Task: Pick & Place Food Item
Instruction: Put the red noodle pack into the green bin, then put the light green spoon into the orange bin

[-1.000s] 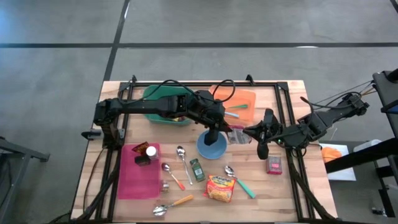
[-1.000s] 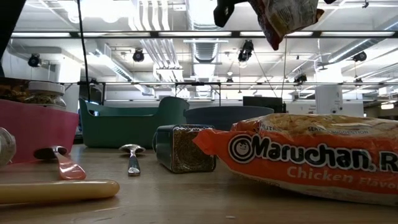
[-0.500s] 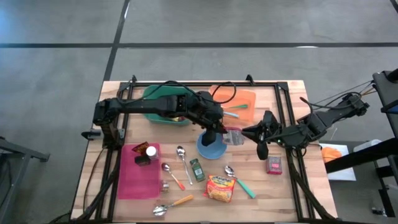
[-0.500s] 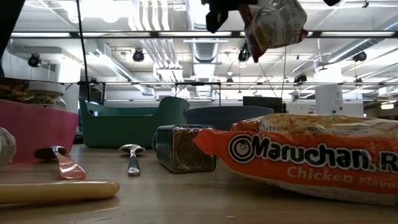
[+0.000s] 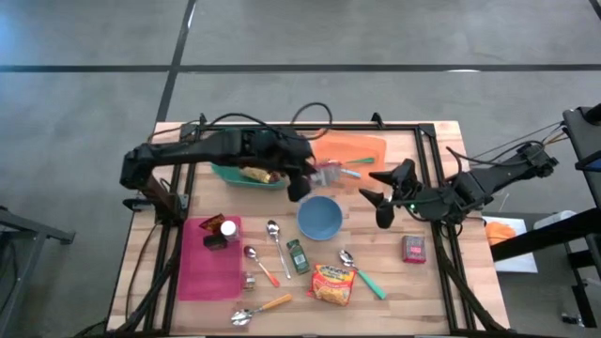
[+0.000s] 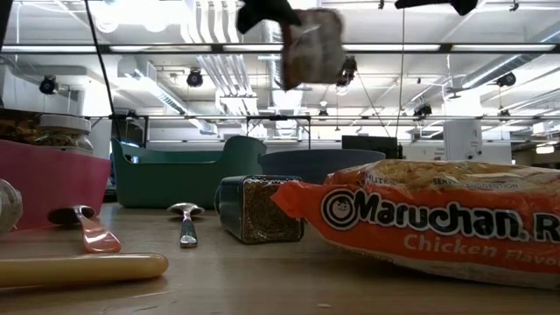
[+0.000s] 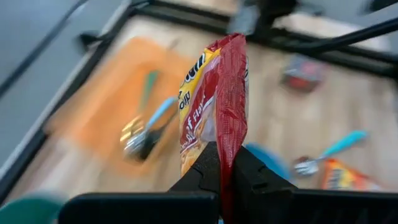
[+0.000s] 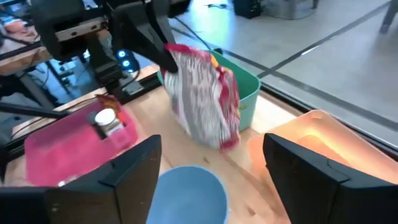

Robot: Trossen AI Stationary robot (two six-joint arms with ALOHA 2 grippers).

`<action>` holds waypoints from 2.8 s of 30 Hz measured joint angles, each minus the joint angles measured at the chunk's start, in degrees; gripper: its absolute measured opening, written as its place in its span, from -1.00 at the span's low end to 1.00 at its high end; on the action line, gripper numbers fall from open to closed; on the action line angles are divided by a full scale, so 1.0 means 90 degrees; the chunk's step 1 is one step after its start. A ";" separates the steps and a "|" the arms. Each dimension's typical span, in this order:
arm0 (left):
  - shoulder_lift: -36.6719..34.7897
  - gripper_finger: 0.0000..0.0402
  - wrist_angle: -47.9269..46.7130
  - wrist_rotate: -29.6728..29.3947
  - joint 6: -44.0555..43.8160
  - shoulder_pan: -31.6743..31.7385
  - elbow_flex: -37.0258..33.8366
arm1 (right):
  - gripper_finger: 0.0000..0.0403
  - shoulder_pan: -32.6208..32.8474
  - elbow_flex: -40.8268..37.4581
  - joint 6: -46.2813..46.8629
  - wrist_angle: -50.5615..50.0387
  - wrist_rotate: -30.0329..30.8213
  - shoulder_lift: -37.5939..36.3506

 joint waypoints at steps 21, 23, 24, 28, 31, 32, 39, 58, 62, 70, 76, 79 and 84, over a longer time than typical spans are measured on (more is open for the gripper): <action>-0.0614 -0.99 -0.3081 -0.3776 -0.2305 0.0980 -0.1310 | 0.54 -0.0276 0.0000 0.0017 -0.0002 -0.0077 0.0024; -0.0614 -0.99 -0.3005 -0.3779 -0.2473 0.1019 -0.1627 | 0.54 -0.0274 0.0000 0.0045 -0.0005 -0.0082 0.0027; -0.0614 -0.99 -0.2940 -0.3777 -0.2530 0.1033 -0.1787 | 0.54 -0.0274 0.0000 0.0065 -0.0005 -0.0083 0.0027; -0.0609 -0.99 -0.2351 -0.3744 -0.2625 0.1064 -0.2439 | 0.54 -0.0274 0.0000 0.0070 -0.0005 -0.0100 0.0027; -0.0609 -0.99 -0.1879 -0.3595 -0.2633 0.1061 -0.2878 | 0.54 -0.0274 0.0000 0.0068 -0.0005 -0.0100 0.0027; -0.0609 -0.99 -0.1704 -0.3579 -0.2635 0.1061 -0.3013 | 0.54 -0.0274 0.0000 0.0068 -0.0005 -0.0100 0.0027; -0.0609 -0.99 -0.0699 -0.3565 -0.2671 0.1061 -0.3655 | 0.54 -0.0279 0.0000 0.0068 0.0000 -0.0097 0.0029; -0.0609 -0.86 -0.0209 -0.3322 -0.3009 0.1061 -0.4005 | 0.54 -0.0432 0.0000 0.0180 0.0019 -0.0092 0.0029; -0.0609 -0.74 -0.0211 -0.3319 -0.3007 0.1061 -0.4005 | 0.54 -0.0444 0.0000 0.0187 0.0019 -0.0092 0.0029; -0.0606 -0.42 -0.0211 -0.3203 -0.2980 0.1061 -0.4005 | 0.54 -0.0444 0.0000 0.0187 0.0019 -0.0095 0.0029; -0.0606 -0.10 -0.0213 -0.3036 -0.2954 0.1059 -0.4005 | 0.54 -0.0444 0.0000 0.0176 0.0017 -0.0095 0.0029; -0.0608 0.07 -0.0213 -0.3034 -0.2934 0.1059 -0.4005 | 0.54 -0.0444 0.0000 0.0186 0.0017 -0.0108 0.0029; -0.0691 0.28 -0.0267 -0.2773 -0.2931 0.1059 -0.3887 | 0.54 -0.0500 0.0000 0.0633 -0.0063 -0.0794 0.0029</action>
